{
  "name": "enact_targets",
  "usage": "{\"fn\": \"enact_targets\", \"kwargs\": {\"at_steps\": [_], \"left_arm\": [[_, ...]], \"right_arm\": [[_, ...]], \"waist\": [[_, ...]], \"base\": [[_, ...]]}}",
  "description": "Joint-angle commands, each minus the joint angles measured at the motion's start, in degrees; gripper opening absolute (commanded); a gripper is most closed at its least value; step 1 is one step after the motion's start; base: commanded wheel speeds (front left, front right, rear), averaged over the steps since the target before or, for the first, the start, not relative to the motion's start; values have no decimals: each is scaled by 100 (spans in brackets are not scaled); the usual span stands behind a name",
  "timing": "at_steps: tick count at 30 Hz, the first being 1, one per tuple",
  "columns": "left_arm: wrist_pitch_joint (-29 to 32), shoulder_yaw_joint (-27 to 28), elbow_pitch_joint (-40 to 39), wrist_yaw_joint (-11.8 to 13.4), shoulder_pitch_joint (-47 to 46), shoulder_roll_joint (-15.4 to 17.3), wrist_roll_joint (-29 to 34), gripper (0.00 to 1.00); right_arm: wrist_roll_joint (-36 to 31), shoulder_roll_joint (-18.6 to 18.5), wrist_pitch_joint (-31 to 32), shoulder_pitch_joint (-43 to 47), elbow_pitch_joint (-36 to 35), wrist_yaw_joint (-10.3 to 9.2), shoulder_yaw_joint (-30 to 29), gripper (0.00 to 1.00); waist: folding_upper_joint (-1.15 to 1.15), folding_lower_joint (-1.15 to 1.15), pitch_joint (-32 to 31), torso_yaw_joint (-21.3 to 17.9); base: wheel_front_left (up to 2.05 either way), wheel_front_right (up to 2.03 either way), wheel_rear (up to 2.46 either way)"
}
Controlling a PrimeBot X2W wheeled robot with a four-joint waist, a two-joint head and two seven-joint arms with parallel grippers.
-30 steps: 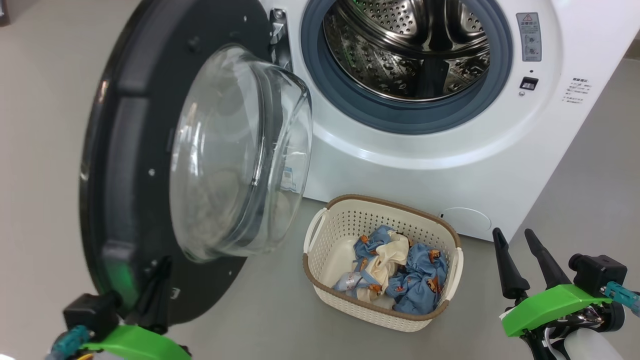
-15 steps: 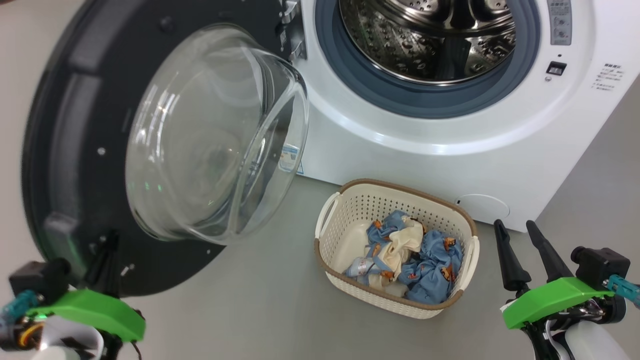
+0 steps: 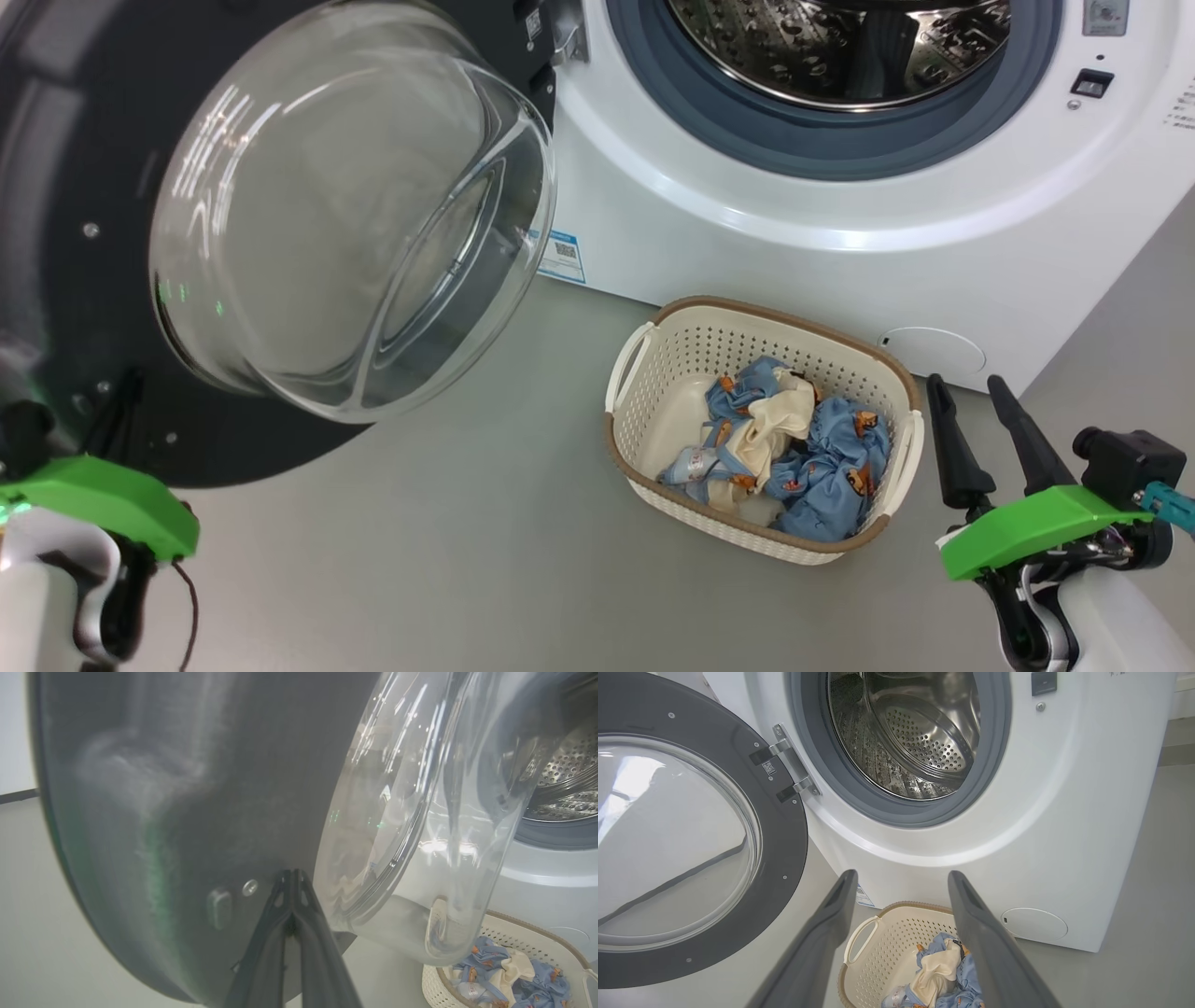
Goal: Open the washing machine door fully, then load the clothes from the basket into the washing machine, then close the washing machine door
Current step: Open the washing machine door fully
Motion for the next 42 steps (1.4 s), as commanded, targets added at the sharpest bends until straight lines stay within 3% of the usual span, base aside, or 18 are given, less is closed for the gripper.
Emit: {"fn": "enact_targets", "kwargs": {"at_steps": [1,20,42], "left_arm": [[2,241,89,17,-392,412,-25,0],[-128,-90,2041,-147,-1953,706,271,0],[-565,-286,2916,-378,-2222,675,239,0]], "right_arm": [[-69,-26,-71,-191,-136,33,95,100],[5,42,-71,-360,-78,33,175,100],[43,51,-71,-293,-61,33,163,100]], "waist": [[0,0,45,35],[0,0,154,17],[0,0,24,-15]], "base": [[0,0,0],[0,0,0],[0,0,0]]}}
